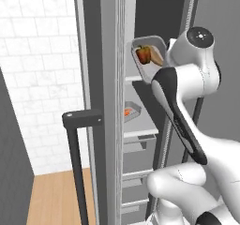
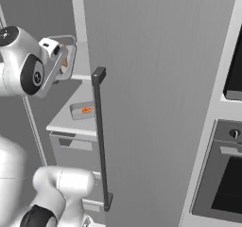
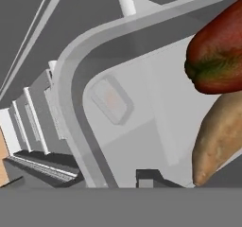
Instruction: Take the meat container that has the shrimp and place it on the second highest rack of the freezer. Then take the vegetable container that has the bell pepper and sweet potato and place it on the highest rack of the freezer.
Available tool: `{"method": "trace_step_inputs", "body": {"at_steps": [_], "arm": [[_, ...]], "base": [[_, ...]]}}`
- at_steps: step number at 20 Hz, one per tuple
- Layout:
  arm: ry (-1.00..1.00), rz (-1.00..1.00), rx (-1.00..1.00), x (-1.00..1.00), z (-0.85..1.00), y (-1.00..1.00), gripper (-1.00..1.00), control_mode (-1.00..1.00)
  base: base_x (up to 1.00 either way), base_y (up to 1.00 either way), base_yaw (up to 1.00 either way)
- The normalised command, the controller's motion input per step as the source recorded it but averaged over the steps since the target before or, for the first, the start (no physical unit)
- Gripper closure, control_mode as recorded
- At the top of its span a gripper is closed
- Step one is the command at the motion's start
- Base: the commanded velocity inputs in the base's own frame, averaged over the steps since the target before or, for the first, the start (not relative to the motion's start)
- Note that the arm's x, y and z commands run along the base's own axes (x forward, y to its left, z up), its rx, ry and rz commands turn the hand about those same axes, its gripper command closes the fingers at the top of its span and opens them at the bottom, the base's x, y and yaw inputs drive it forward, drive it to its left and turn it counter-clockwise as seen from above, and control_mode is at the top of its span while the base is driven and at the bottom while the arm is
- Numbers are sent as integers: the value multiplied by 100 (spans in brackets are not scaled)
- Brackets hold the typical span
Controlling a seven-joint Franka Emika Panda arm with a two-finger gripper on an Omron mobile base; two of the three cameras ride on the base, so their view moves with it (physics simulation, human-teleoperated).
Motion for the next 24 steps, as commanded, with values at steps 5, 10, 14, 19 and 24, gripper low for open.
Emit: {"method": "trace_step_inputs", "body": {"at_steps": [5,10,14,19,24], "arm": [[17,0,0,100,0,31,100,-100],[20,0,0,100,0,7,100,-100],[4,0,0,100,-14,1,100,-100],[0,0,0,91,-50,11,100,-100],[0,0,0,77,-47,5,100,-100]], "base": [[0,0,0],[0,0,0],[0,0,0],[0,0,0],[0,0,0]]}}
